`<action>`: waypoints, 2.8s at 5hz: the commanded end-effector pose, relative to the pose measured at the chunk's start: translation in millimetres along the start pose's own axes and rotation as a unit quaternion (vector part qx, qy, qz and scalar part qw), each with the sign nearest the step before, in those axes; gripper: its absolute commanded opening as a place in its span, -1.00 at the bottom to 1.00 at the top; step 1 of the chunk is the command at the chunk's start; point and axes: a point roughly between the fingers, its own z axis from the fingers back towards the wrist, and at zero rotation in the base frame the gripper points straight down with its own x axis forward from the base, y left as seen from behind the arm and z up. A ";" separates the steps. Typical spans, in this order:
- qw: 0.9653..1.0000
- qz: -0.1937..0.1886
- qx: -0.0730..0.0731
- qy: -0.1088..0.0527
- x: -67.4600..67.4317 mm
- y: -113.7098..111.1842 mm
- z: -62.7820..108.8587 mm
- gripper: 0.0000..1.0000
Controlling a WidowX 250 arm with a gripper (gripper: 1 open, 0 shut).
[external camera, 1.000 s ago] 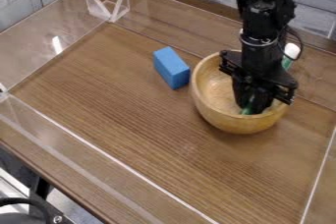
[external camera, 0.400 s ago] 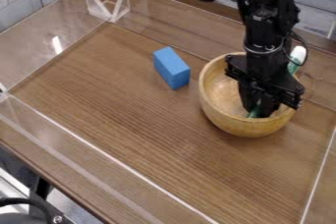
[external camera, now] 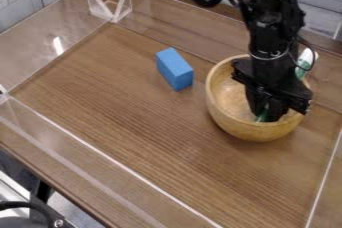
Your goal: Remove the green marker from inside the brown bowl and put it on the table
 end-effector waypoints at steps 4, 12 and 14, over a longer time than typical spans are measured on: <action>1.000 -0.023 -0.008 0.008 -12.1 -19.3 10.6 -1.00; 0.999 -0.004 0.028 0.039 -15.5 18.4 54.2 -1.00; 0.998 0.006 0.038 0.043 -15.8 29.1 68.2 -1.00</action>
